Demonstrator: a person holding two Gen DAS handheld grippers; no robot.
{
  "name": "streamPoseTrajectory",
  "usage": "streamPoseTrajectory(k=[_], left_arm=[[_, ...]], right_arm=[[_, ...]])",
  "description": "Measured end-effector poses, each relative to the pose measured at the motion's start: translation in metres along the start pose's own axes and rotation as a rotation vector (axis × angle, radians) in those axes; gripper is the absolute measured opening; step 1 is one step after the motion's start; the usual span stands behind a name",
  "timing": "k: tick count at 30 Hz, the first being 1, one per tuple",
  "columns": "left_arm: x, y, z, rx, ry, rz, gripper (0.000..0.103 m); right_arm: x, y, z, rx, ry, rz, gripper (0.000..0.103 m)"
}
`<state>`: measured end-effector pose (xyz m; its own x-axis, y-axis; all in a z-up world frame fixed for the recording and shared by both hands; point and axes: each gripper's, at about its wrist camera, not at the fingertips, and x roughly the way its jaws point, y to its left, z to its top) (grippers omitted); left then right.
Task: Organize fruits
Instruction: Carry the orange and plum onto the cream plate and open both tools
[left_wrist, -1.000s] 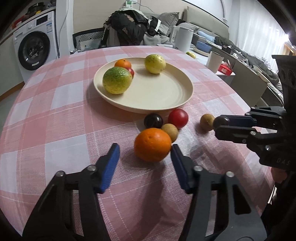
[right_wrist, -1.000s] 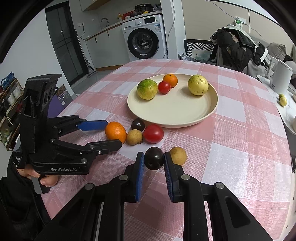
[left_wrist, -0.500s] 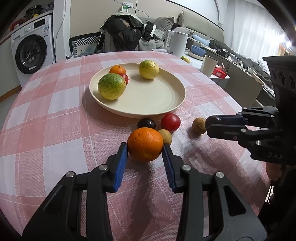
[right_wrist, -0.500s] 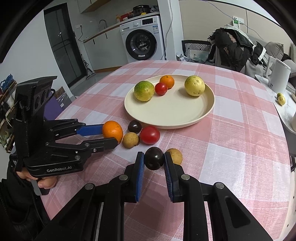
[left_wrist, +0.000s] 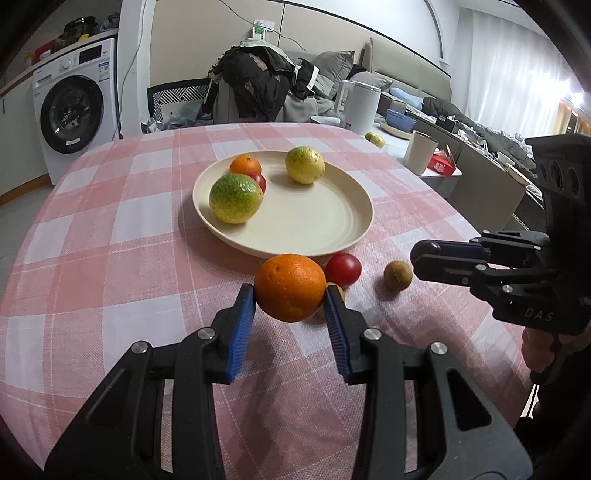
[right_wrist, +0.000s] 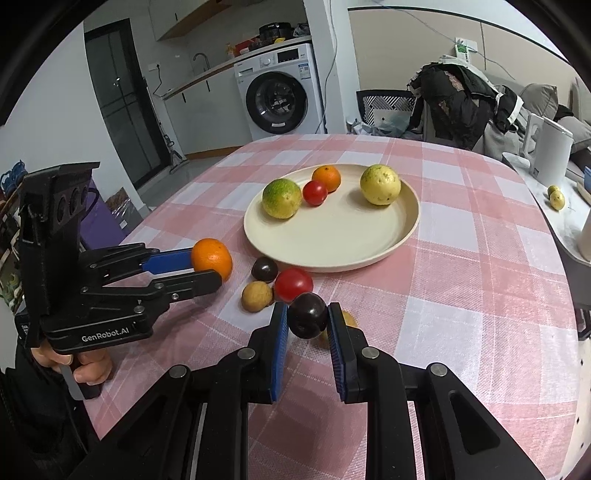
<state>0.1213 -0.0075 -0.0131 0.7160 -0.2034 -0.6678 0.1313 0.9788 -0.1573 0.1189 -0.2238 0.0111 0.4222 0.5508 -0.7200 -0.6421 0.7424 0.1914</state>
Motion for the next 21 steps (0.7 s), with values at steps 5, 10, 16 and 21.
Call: streamPoseTrajectory(k=[5, 10, 16, 21], left_arm=[[-0.002, -0.001, 0.011, 0.000, -0.021, 0.001, 0.035], [0.001, -0.007, 0.023, 0.003, -0.041, -0.003, 0.035], [0.012, -0.010, 0.036, 0.007, -0.051, -0.011, 0.035], [0.029, -0.007, 0.043, -0.005, -0.027, -0.001, 0.035]], right_arm=[[-0.005, -0.002, 0.007, 0.007, -0.041, -0.007, 0.022], [0.000, -0.007, 0.019, 0.023, -0.058, -0.021, 0.022], [0.012, -0.013, 0.034, 0.047, -0.051, -0.033, 0.022], [0.025, -0.018, 0.044, 0.062, -0.037, -0.040, 0.022]])
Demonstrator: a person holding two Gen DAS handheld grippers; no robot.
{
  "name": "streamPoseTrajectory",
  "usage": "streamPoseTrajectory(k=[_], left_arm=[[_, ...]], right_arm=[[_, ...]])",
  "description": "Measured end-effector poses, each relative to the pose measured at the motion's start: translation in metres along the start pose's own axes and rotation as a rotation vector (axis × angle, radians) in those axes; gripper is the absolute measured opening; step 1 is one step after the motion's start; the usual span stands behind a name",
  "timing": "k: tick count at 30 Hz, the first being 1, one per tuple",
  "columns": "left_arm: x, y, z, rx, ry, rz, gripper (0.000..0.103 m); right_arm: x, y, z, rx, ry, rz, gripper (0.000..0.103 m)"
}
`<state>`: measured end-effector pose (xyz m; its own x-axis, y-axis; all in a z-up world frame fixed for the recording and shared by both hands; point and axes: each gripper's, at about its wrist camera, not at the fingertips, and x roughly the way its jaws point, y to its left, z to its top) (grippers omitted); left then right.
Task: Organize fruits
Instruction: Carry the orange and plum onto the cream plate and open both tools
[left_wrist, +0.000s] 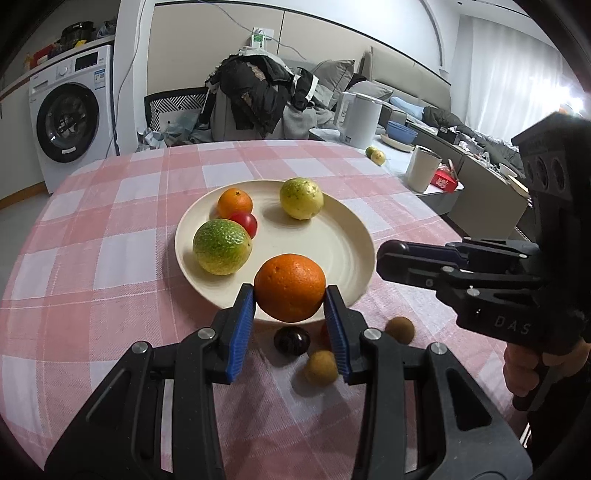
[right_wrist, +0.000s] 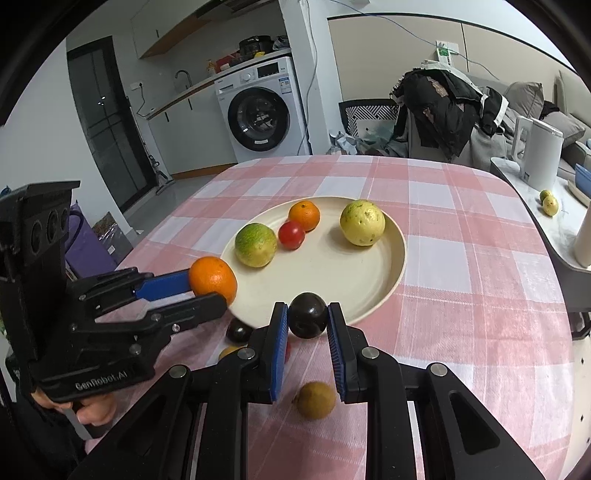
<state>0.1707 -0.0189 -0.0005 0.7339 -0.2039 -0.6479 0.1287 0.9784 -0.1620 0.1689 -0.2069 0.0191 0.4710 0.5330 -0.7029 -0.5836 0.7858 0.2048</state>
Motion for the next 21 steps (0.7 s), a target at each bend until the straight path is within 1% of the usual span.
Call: streamPoseTrajectory(k=[5, 12, 16, 21], left_arm=[[0.018, 0.003, 0.002, 0.003, 0.021, 0.021, 0.035], [0.044, 0.004, 0.005, 0.004, 0.055, 0.037, 0.035], [0.053, 0.005, 0.008, 0.000, 0.063, 0.029, 0.035], [0.058, 0.006, 0.010, -0.001, 0.066, 0.039, 0.035]], right_arm=[[0.015, -0.006, 0.007, 0.026, 0.023, -0.007, 0.022], [0.033, -0.015, 0.011, 0.040, 0.048, -0.056, 0.022], [0.040, -0.020, 0.013, 0.046, 0.054, -0.068, 0.022], [0.047, -0.026, 0.015, 0.056, 0.057, -0.085, 0.022]])
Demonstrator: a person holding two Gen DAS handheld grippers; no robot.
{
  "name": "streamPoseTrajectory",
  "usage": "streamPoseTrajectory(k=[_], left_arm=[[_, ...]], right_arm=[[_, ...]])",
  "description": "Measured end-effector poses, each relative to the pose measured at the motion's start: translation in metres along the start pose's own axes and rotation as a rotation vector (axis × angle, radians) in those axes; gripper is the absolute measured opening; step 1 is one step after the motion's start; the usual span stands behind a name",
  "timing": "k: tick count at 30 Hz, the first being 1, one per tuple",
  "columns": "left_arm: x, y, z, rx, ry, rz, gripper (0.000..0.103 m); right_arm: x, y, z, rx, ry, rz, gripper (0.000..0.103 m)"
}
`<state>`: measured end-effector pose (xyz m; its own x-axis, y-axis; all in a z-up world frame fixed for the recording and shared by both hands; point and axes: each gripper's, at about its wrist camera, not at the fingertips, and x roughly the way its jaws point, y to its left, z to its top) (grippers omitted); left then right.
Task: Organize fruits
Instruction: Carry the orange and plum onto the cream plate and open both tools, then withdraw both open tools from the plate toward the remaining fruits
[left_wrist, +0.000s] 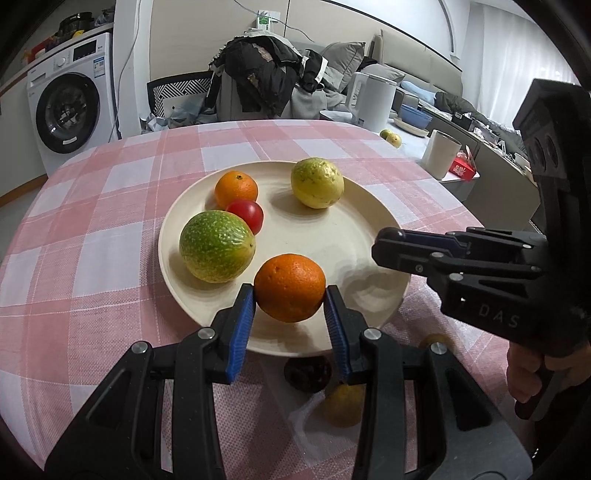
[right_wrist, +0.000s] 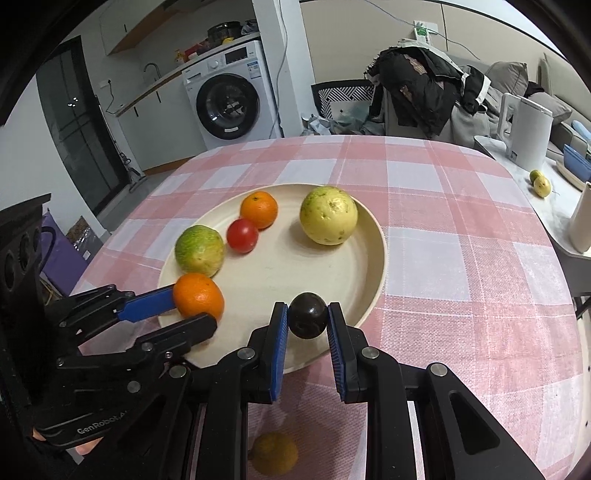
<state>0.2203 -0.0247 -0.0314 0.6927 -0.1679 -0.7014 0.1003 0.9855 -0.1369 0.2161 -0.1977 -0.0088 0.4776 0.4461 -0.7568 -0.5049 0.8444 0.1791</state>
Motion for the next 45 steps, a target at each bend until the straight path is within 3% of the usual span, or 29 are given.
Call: streamPoseTrajectory(k=[7, 11, 13, 16, 18, 20, 24, 30, 45], left_arm=[[-0.004, 0.000, 0.000, 0.008, -0.019, 0.018, 0.036], [-0.017, 0.001, -0.002, 0.013, -0.038, 0.018, 0.043], [-0.026, 0.001, -0.004, 0.017, -0.058, 0.030, 0.056], [-0.042, 0.003, -0.008, 0.013, -0.098, 0.049, 0.079], [-0.055, 0.005, -0.011, 0.008, -0.124, 0.057, 0.083], [-0.065, 0.006, -0.014, 0.001, -0.133, 0.063, 0.085], [-0.084, 0.006, -0.022, -0.006, -0.155, 0.082, 0.102], [-0.099, 0.003, -0.038, -0.007, -0.171, 0.077, 0.102], [-0.093, 0.007, -0.044, -0.002, -0.131, 0.059, 0.102]], right_arm=[[-0.011, -0.003, 0.001, 0.003, -0.039, -0.062, 0.026], [-0.026, -0.006, -0.004, 0.000, -0.069, -0.090, 0.043], [-0.033, -0.007, -0.009, -0.002, -0.072, -0.080, 0.052], [-0.039, -0.007, -0.014, -0.007, -0.072, -0.064, 0.077], [-0.048, -0.008, -0.021, -0.002, -0.082, -0.051, 0.094], [-0.051, -0.007, -0.024, -0.004, -0.073, -0.041, 0.100], [-0.063, -0.003, -0.034, -0.032, -0.083, -0.038, 0.103], [-0.073, 0.000, -0.041, -0.050, -0.075, -0.013, 0.103], [-0.068, 0.011, -0.049, -0.116, -0.017, 0.027, 0.103]])
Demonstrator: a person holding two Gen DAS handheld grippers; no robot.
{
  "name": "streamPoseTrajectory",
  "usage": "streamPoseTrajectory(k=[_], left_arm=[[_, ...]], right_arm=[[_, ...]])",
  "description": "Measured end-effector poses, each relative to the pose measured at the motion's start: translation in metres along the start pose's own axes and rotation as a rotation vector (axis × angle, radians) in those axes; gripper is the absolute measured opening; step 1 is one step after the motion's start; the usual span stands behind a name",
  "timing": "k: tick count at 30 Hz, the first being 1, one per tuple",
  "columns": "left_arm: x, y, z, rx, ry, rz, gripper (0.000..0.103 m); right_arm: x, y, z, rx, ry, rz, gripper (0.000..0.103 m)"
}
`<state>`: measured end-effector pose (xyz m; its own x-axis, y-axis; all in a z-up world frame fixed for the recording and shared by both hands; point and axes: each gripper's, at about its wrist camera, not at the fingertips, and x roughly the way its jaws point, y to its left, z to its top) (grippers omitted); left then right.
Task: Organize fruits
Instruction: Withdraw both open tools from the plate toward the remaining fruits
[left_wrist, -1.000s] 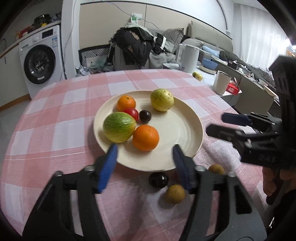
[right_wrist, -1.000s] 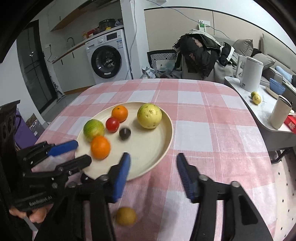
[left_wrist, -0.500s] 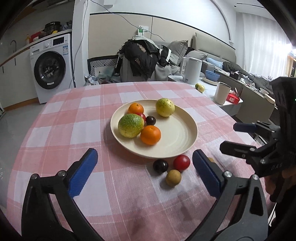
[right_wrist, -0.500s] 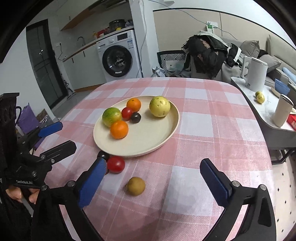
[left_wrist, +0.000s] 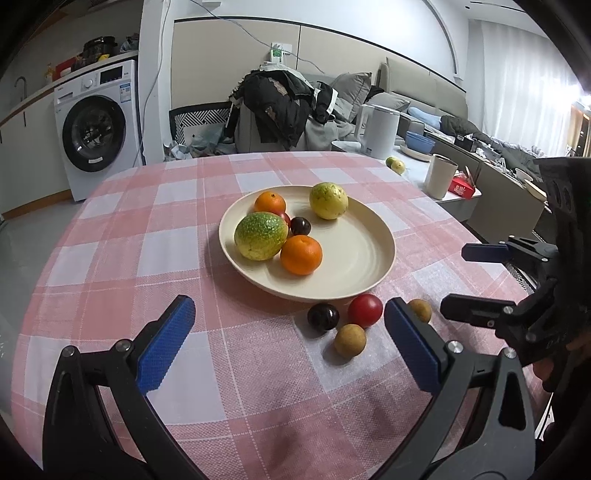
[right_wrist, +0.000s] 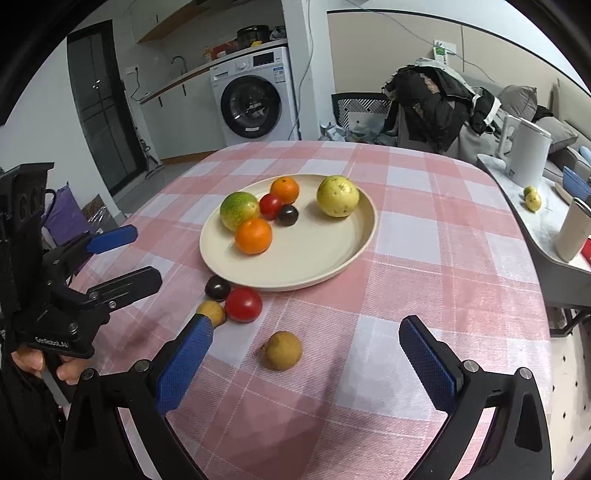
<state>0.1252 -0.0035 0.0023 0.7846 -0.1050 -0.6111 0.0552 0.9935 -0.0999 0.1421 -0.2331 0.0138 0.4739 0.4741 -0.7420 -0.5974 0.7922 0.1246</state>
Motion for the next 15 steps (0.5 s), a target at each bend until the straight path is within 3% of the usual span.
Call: streamPoseTrajectory(k=[15], left_arm=[[0.013, -0.012, -0.006, 0.058, 0.047, -0.004, 0.102]], right_arm=[[0.023, 0.011, -0.011, -0.040, 0.096, -0.015, 0.103]])
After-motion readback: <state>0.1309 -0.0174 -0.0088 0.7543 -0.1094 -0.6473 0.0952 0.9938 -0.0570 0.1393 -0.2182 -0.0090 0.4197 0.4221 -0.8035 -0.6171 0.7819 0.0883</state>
